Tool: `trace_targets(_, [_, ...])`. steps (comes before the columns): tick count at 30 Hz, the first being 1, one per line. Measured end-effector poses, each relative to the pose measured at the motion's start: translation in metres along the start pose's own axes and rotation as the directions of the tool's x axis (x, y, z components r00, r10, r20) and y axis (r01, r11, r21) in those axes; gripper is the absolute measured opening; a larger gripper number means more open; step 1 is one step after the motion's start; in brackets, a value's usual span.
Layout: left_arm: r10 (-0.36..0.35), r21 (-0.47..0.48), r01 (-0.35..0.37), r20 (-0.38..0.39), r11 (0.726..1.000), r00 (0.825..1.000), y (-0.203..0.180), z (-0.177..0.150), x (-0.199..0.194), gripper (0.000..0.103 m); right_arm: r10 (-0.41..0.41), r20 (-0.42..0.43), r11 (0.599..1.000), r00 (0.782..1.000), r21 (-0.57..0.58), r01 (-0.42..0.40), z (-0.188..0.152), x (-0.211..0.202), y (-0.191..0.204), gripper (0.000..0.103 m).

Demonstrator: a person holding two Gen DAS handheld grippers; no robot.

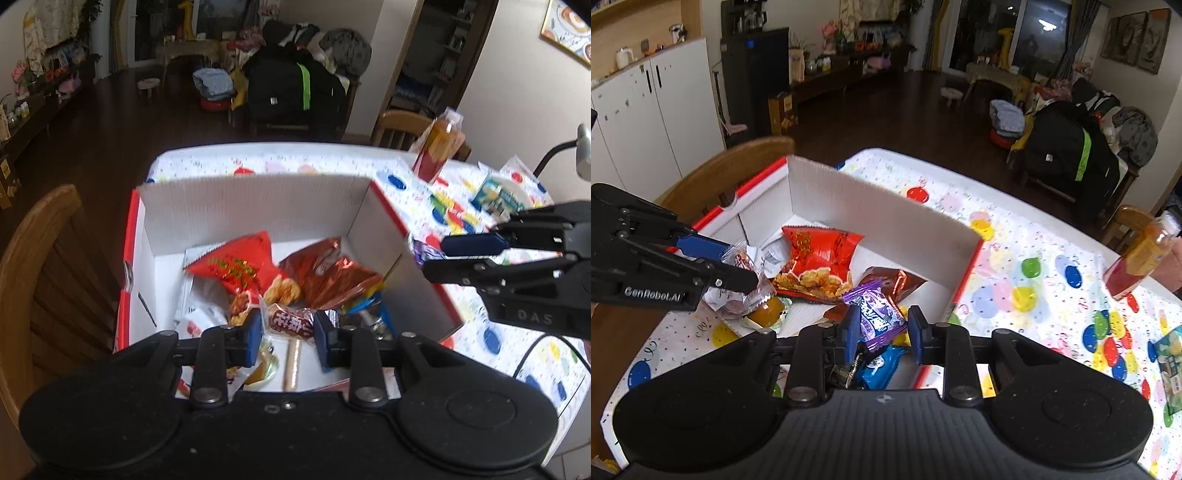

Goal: Organize snacks
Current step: 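Carry the brown and purple candies over the red box with both tools, then open both tools to drop the two candies in the box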

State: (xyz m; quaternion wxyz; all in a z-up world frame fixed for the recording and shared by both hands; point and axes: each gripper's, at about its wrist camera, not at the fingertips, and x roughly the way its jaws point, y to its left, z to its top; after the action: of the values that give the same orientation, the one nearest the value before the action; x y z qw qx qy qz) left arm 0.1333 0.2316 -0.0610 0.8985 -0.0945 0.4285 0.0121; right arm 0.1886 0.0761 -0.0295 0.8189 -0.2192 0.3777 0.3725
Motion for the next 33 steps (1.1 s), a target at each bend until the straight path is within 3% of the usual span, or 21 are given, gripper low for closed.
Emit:
trace_targets(14, [-0.033, 0.082, 0.041, -0.104, 0.996, 0.994, -0.01, 0.002, 0.056, 0.027, 0.012, -0.106, 1.0, 0.994, -0.022, -0.014, -0.004, 0.061, 0.012, 0.027])
trace_targets(29, [-0.012, 0.103, 0.03, -0.17, 0.994, 0.985, -0.009, -0.006, 0.084, 0.028, 0.054, -0.118, 0.999, 0.992, 0.004, -0.054, -0.014, 0.072, 0.01, 0.027])
trace_targets(33, [-0.004, 0.108, 0.022, -0.166, 0.994, 0.986, -0.012, -0.006, 0.085, 0.032, 0.058, -0.117, 0.998, 0.991, 0.024, -0.055, -0.015, 0.072, 0.008, 0.027])
